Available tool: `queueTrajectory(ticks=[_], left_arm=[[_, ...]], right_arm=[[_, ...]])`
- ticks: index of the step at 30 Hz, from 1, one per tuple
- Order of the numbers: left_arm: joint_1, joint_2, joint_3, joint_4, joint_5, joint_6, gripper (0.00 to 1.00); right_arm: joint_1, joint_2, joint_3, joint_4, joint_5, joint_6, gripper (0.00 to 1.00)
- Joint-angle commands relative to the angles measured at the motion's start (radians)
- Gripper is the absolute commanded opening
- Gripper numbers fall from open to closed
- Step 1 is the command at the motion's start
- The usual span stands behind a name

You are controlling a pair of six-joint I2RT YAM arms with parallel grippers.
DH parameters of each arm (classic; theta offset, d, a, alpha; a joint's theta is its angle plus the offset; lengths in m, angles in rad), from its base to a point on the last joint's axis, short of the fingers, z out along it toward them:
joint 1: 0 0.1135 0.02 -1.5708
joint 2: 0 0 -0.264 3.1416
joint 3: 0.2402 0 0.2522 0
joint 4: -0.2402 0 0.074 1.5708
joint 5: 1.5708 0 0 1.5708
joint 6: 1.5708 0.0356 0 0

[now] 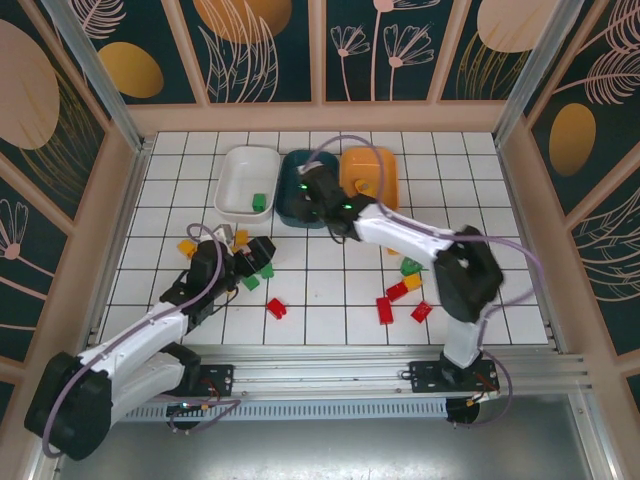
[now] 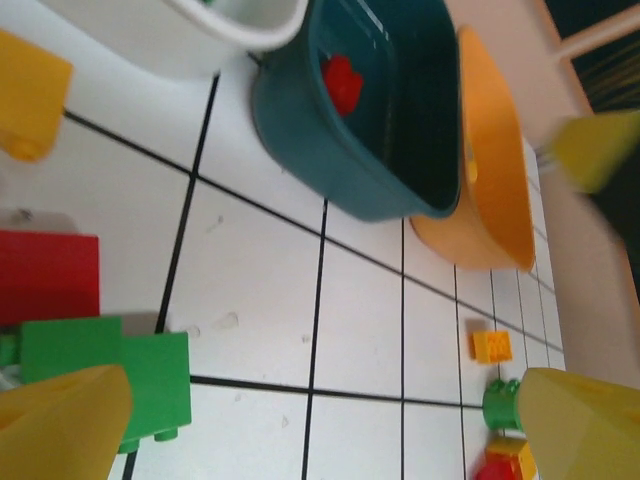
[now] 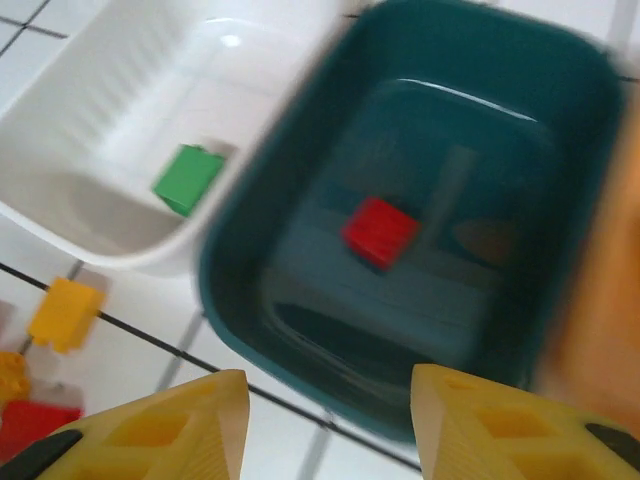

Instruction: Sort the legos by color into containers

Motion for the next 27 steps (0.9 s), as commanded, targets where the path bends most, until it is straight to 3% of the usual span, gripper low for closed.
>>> queueTrajectory(ticks=[1,8,15,27], left_arm=[[-0.023,0.053,0.012,0.154,0.111,0.034,0.99],[-0.208,0.237,0.128,0.278,0.135,0.08,0.99],[-0.247,0.37,0.153,0.403,0.165,0.03,0.99],[-0.248,0.315,0.144,0.339,0.129,0.041,0.99]], right_arm=[[-0.091,-0.172,-0.184,0.033,0.102,0.08,0.53],[-0.312,-0.419,-0.541,0.026,0.068,0.122,0.77],[-0.386,-0.364,-0.612,0.069,0.016,0.076,0.96],[-0.397,-0.187,-0.556,0.096,-0.051,0.049,0.97]])
